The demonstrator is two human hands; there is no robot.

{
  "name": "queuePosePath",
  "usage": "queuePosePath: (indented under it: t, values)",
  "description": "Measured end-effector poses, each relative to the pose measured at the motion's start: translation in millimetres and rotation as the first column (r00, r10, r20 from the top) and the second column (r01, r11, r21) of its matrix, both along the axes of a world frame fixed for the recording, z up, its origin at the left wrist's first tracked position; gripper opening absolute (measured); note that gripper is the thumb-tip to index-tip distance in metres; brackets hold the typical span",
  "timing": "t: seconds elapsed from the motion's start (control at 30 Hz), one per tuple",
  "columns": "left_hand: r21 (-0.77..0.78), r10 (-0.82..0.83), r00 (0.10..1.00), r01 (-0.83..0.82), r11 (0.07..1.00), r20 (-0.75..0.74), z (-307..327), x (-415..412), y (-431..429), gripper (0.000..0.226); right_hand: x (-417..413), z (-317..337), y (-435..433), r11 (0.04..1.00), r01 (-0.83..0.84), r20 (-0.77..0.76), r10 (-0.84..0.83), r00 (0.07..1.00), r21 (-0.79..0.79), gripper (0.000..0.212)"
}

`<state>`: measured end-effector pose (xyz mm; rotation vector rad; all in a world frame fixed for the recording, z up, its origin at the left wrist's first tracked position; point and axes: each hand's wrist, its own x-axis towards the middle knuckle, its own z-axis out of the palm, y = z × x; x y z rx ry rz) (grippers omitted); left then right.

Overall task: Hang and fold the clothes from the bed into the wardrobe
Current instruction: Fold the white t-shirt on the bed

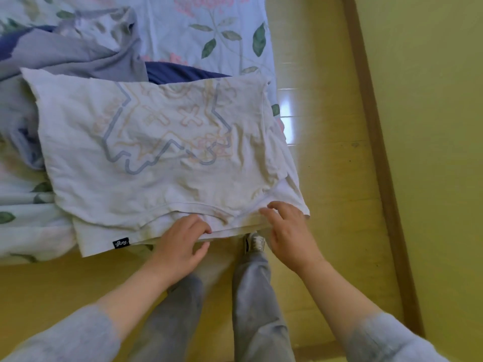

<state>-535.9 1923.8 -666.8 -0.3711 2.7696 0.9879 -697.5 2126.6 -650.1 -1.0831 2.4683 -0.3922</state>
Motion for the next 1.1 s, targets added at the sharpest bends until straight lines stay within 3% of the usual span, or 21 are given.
queuePosePath:
  t: [0.1, 0.2, 0.3, 0.37, 0.47, 0.6, 0.67, 0.77, 0.87, 1.0, 1.1]
  values:
    - [-0.080, 0.058, 0.997, -0.054, 0.995, 0.047, 11, 27, -20, 0.023, 19, 5, -29, 0.996, -0.083, 0.056, 0.082, 0.995, 0.017, 0.046]
    - [-0.213, 0.332, 0.942, -0.315, 0.925, 0.050, 9, 52, -47, 0.029, 43, 1, -67, 0.993, -0.118, 0.081, 0.117, 0.990, 0.014, 0.047]
    - [-0.252, 0.713, 0.694, -0.675, 0.693, 0.099, 0, 80, -66, 0.044, 63, -7, -97, 0.984, -0.172, 0.068, 0.169, 0.983, 0.053, 0.047]
    - [-0.201, 0.821, 0.535, -0.797, 0.569, 0.200, -7, 93, -76, 0.055, 72, -15, -109, 0.973, -0.205, 0.086, 0.197, 0.977, 0.106, 0.049]
    - [-0.109, 0.831, 0.496, -0.838, 0.534, 0.252, -17, 100, -85, 0.060, 81, -25, -119, 0.958, -0.230, 0.084, 0.219, 0.972, 0.173, 0.045]
    - [-0.131, 0.870, 0.390, -0.887, 0.443, 0.302, -24, 103, -103, 0.049, 80, -32, -130, 0.940, -0.271, 0.075, 0.261, 0.962, 0.208, 0.031]
    - [-0.126, 0.847, 0.419, -0.869, 0.478, 0.327, -24, 107, -116, 0.032, 78, -32, -135, 0.913, -0.337, 0.082, 0.327, 0.941, 0.229, 0.025]
    - [-0.046, 0.803, 0.477, -0.850, 0.525, 0.358, -23, 117, -130, 0.026, 73, -27, -146, 0.898, -0.359, 0.177, 0.322, 0.930, 0.255, 0.021]
    - [0.052, 0.812, 0.420, -0.898, 0.438, 0.405, -21, 130, -138, 0.013, 69, -16, -162, 0.872, -0.392, 0.247, 0.327, 0.912, 0.294, 0.009]
    - [0.116, 0.815, 0.376, -0.924, 0.364, 0.441, -20, 138, -142, 0.015, 67, 1, -200, 0.923, -0.347, 0.184, 0.317, 0.930, 0.164, 0.020]
    - [0.233, 0.826, 0.385, -0.921, 0.313, 0.411, -17, 128, -150, 0.025, 58, 5, -249, 0.942, -0.334, 0.129, 0.326, 0.937, 0.046, 0.013]
